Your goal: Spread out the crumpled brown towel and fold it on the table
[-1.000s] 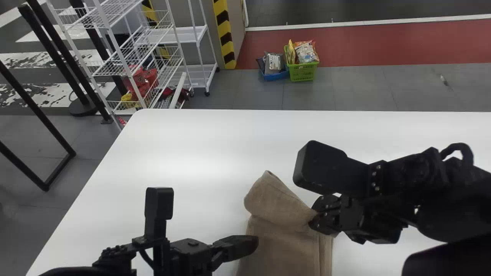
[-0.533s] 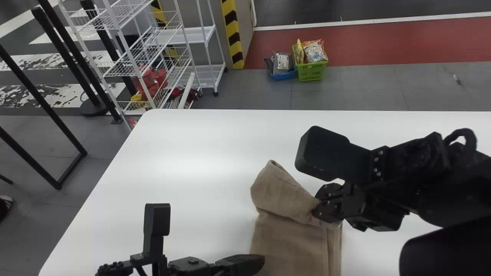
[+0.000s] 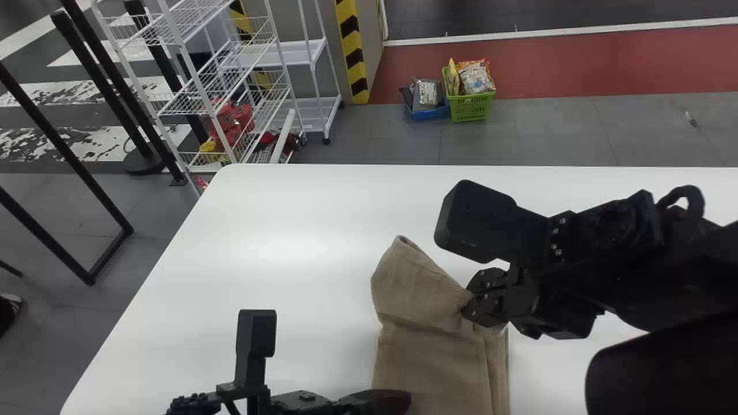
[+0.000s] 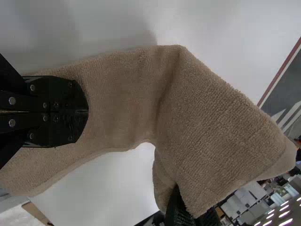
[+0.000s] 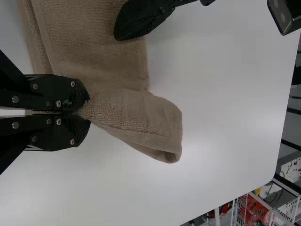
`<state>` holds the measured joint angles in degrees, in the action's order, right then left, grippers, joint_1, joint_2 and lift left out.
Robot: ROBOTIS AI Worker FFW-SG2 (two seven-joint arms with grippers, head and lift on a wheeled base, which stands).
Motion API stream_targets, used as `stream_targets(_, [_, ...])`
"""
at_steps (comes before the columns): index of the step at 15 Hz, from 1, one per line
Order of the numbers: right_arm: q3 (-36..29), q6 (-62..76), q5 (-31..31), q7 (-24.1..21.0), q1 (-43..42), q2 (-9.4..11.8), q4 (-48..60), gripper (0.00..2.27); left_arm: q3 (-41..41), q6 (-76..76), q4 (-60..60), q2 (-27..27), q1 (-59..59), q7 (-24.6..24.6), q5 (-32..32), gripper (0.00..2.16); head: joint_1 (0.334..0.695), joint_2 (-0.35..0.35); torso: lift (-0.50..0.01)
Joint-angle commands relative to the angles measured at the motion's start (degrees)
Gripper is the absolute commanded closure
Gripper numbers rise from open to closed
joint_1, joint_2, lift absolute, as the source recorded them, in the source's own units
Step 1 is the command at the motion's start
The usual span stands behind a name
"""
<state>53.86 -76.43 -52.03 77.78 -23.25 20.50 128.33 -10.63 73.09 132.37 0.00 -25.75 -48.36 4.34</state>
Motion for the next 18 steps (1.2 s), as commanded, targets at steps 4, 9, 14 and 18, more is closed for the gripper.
stream_targets(4, [-1.04,0.18,0.08,0.54,-0.13,-0.02,-0.01,1.11,2.02,-0.7,-1.59,-0.15,1.23,1.96,-1.35,1.97,0.695,0.218,-0.127])
stream_targets(9, [-2.97,1.58,0.26,0.54,-0.57,-0.9,-0.72,1.11,5.09,-0.88,-3.97,-0.15,3.87,4.07,-2.76,1.97,0.695,0.186,-0.127])
stream_targets(14, [-1.3,1.76,1.31,0.54,0.49,-0.81,0.69,1.11,5.0,-2.81,-5.9,-0.15,5.01,4.86,-2.85,1.97,0.695,0.183,-0.127])
stream_targets(18, [1.07,1.58,1.05,0.54,3.21,2.53,2.89,1.11,4.48,-3.69,-5.9,-0.15,5.1,5.3,-2.85,1.97,0.695,0.201,-0.127])
